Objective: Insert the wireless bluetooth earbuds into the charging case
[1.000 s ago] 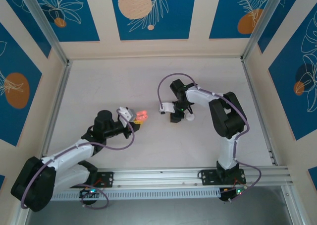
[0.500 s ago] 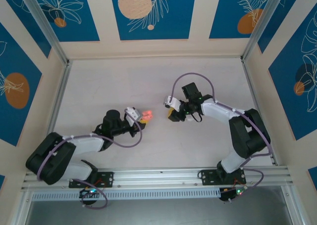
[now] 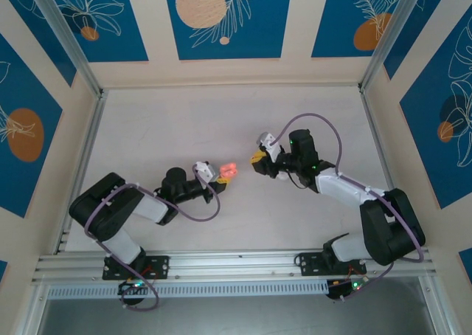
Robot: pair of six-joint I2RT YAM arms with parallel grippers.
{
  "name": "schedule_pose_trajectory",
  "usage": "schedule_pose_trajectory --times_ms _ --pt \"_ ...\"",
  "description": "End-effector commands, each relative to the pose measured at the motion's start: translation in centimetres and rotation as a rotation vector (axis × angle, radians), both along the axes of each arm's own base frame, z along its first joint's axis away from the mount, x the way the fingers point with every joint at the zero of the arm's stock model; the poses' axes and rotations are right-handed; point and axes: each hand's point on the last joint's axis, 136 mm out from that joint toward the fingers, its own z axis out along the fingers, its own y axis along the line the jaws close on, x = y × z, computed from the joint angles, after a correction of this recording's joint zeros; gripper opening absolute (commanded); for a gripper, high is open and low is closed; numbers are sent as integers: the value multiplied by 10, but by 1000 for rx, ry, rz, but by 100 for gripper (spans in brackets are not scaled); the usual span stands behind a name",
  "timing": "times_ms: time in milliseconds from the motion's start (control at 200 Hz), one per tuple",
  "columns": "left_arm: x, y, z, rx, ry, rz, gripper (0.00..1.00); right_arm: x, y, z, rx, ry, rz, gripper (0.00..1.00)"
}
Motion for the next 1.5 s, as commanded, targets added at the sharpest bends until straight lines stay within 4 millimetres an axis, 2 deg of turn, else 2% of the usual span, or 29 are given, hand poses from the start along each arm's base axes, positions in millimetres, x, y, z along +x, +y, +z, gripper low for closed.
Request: schedule_pose_trajectory --times_ms 0,205,485,1495 --pt "5 -9 32 -100 -81 3 0 2 6 34 144 -59 -35 26" --pt "9 -14 39 -119 -90 15 0 -3 14 54 234 -113 -61 26" --pt "10 -17 47 -139 -107 24 0 -11 27 67 296 -154 -64 26" --pt "7 -17 68 -202 -118 43 0 -9 44 48 293 -123 -44 26"
